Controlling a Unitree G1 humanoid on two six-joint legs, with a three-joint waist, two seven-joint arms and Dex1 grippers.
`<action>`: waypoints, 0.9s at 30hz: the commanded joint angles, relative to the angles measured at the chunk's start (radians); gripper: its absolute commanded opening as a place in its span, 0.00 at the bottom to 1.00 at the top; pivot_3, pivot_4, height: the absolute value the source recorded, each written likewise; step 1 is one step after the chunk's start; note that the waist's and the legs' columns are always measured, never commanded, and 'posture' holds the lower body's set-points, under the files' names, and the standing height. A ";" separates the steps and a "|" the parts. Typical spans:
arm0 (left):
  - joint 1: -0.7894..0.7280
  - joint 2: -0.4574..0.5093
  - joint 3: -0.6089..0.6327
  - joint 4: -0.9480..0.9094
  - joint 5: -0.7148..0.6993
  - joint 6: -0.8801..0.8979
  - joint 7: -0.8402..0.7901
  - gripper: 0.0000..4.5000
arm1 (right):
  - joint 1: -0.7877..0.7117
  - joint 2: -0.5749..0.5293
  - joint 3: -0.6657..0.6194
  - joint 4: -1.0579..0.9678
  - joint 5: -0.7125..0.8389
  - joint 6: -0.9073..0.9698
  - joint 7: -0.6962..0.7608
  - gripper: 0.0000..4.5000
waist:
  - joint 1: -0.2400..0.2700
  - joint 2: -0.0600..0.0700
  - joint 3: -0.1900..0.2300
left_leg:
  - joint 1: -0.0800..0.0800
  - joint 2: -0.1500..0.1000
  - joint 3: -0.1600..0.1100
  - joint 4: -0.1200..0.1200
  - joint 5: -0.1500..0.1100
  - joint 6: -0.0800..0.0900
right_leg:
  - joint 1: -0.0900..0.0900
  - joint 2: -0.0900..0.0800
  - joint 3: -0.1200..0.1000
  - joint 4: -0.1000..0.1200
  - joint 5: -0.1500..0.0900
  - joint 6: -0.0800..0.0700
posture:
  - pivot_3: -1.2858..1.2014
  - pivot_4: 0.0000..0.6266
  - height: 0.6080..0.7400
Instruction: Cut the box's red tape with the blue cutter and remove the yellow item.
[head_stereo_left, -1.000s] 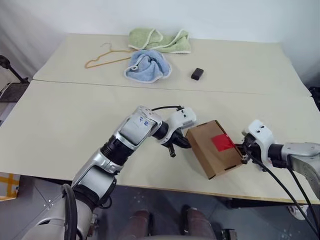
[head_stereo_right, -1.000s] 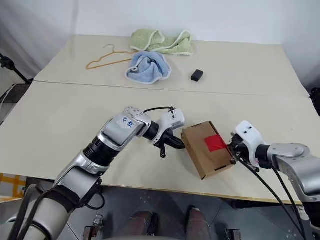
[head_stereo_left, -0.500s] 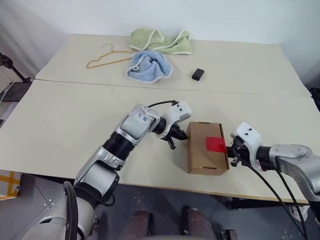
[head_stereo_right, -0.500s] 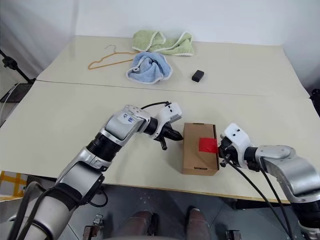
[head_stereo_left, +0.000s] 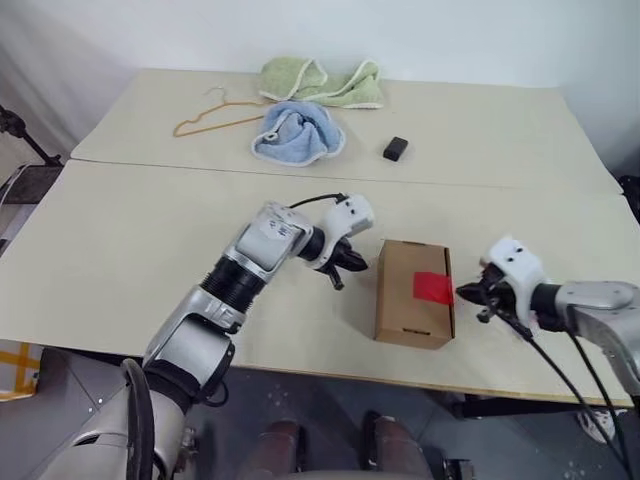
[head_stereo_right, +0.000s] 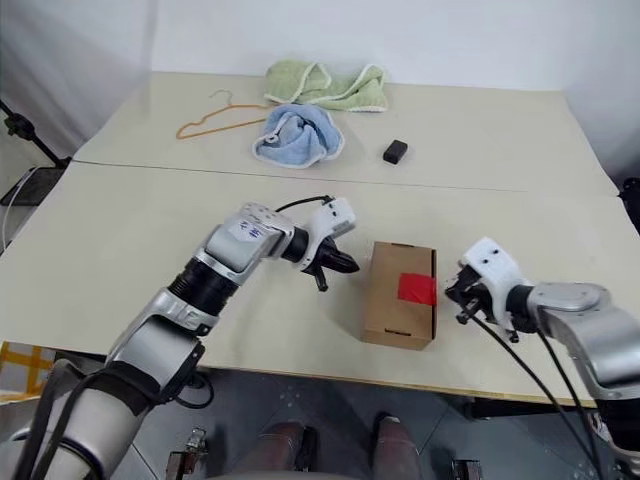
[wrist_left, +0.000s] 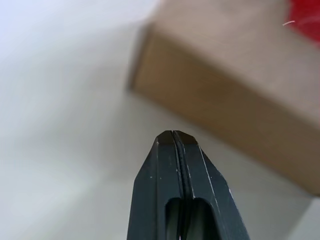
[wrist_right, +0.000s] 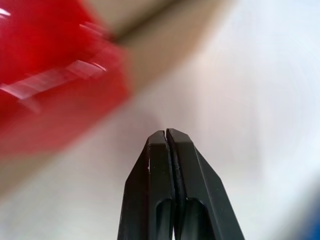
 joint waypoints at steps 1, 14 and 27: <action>-0.064 0.021 0.045 -0.013 -0.022 -0.045 -0.050 0.00 | -0.044 -0.039 -0.098 -0.049 0.030 0.109 -0.026 0.14 | 0.000 0.000 0.000 | 0.000 0.000 0.000 0.000 0.000 0.000 | 0.000 0.000 0.000 0.000 0.000 0.000 | 0.52 0.24 1.00; -0.060 -0.038 0.003 -0.078 -0.095 -0.052 -0.197 0.00 | -0.298 0.160 -0.218 -0.183 0.176 0.632 -0.191 0.99 | 0.001 0.000 0.000 | -0.001 0.000 0.000 0.000 0.000 0.000 | 0.000 0.000 0.001 0.001 0.000 0.000 | 0.52 0.24 1.00; 0.001 -0.033 -0.089 -0.098 -0.056 -0.083 -0.207 0.00 | -0.157 0.162 -0.250 -0.286 0.310 0.685 -0.267 0.99 | 0.000 0.000 0.000 | 0.001 -0.001 0.002 0.001 0.000 0.001 | -0.001 -0.001 0.005 0.004 0.000 0.000 | 0.52 0.24 1.00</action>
